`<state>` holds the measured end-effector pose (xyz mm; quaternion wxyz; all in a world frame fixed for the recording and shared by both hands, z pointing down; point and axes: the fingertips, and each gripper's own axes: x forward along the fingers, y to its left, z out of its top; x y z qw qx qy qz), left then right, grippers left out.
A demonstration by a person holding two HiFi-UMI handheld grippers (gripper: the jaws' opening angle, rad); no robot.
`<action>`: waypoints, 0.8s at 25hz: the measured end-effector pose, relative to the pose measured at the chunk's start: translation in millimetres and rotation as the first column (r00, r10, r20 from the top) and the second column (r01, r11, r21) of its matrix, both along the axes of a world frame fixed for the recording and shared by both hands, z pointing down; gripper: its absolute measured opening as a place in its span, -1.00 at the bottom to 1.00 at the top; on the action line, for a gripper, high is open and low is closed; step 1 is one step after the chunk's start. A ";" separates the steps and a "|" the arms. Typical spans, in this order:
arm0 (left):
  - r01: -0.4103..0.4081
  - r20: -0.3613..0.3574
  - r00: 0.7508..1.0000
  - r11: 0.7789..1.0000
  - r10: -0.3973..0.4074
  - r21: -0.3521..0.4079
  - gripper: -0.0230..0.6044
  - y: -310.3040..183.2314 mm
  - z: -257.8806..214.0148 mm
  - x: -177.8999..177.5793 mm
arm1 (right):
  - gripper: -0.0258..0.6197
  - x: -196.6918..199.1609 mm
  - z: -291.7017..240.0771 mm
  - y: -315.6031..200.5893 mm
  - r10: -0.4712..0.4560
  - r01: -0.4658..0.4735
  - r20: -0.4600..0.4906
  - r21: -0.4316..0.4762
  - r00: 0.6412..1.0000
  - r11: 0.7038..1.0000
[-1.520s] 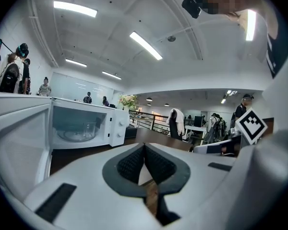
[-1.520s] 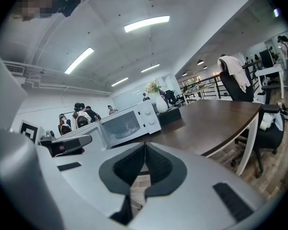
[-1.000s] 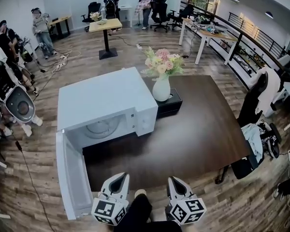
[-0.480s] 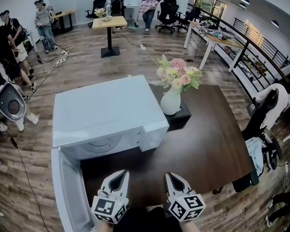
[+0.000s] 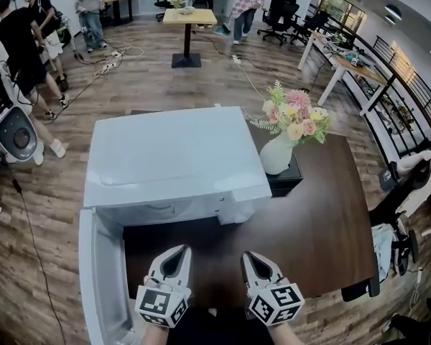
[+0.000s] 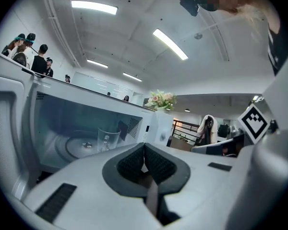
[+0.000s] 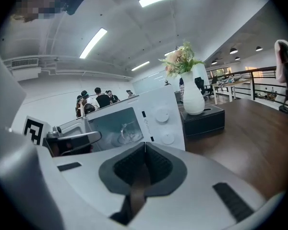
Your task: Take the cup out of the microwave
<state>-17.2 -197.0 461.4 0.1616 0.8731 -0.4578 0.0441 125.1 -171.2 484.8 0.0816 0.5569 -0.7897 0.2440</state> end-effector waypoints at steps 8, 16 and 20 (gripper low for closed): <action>0.185 0.026 0.982 0.983 -0.185 0.004 -0.91 -26.9 5.3 -14.3 | -0.94 -10.2 -0.7 -15.1 -0.132 0.132 -0.035 -0.001 0.991 0.991; 0.247 0.013 0.969 0.969 -0.247 0.027 -0.90 -52.8 9.9 -19.3 | -0.94 -29.6 1.9 -36.1 -0.181 0.182 -0.034 0.036 0.983 0.983; 0.256 0.020 0.966 0.966 -0.257 0.034 -0.45 -74.1 14.0 -19.9 | -0.94 -34.0 5.2 -38.0 -0.198 0.198 -0.030 0.027 0.980 0.980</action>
